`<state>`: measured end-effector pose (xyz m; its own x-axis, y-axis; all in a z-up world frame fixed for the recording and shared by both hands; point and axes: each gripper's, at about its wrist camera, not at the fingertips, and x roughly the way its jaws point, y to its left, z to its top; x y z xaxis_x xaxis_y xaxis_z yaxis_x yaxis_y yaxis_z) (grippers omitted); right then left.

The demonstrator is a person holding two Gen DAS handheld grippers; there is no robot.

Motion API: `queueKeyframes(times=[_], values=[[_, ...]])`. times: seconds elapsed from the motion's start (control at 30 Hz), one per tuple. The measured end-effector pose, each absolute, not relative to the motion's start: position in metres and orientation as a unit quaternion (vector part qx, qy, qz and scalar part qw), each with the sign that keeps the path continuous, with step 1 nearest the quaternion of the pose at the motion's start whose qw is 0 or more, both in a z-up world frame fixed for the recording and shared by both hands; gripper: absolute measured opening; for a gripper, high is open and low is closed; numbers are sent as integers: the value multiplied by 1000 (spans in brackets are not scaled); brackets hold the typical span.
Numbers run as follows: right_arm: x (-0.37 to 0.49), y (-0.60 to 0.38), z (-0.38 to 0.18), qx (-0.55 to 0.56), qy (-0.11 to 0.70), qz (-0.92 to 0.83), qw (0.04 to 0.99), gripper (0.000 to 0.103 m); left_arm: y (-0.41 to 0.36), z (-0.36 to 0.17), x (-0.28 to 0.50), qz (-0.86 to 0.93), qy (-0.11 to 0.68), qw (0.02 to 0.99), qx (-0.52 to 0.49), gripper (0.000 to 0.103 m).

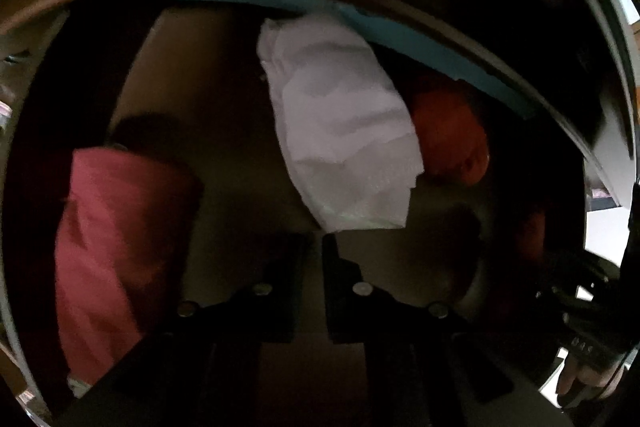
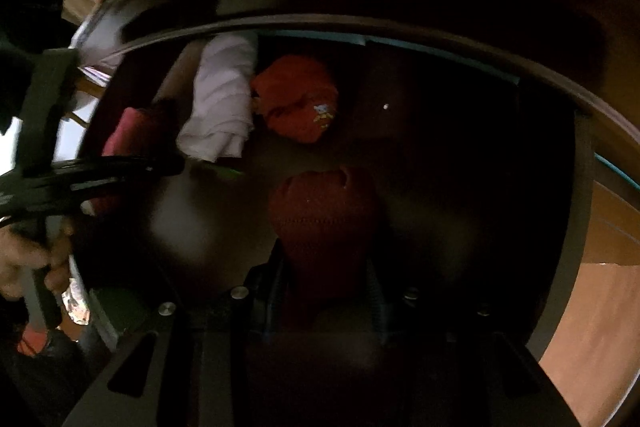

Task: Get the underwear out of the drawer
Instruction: 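Reach both tools into the drawer toward the white underwear and red socks, then grasp the pale pink-white underwear with the left tool while the right grasps a dark red sock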

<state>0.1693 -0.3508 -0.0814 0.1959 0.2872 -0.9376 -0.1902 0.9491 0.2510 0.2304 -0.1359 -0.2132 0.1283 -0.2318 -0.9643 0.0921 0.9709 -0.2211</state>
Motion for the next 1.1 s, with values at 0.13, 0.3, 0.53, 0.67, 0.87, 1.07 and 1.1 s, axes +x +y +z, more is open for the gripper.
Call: queueKeyframes(times=[0.13,0.3,0.53,0.67,0.87,1.07,1.1], values=[[182,-336,-77,24,588,129,798,41,-132,-207,225,-96,638,764,-9,16],[177,-314,-50,56,533,175,826,47,-103,-201,218,-85,638,765,-3,30],[205,-226,-64,-28,553,231,800,47,-43,-171,203,-113,634,765,-3,30],[223,-195,-79,-85,564,239,786,47,-31,-158,180,-127,629,767,8,32],[234,-158,-100,-176,555,239,777,47,-29,-139,193,-132,607,784,20,49],[231,-143,-107,-198,553,275,761,32,-29,-137,192,-135,612,779,19,51],[231,-144,-107,-191,558,282,757,32,-30,-136,191,-137,615,776,19,56]])
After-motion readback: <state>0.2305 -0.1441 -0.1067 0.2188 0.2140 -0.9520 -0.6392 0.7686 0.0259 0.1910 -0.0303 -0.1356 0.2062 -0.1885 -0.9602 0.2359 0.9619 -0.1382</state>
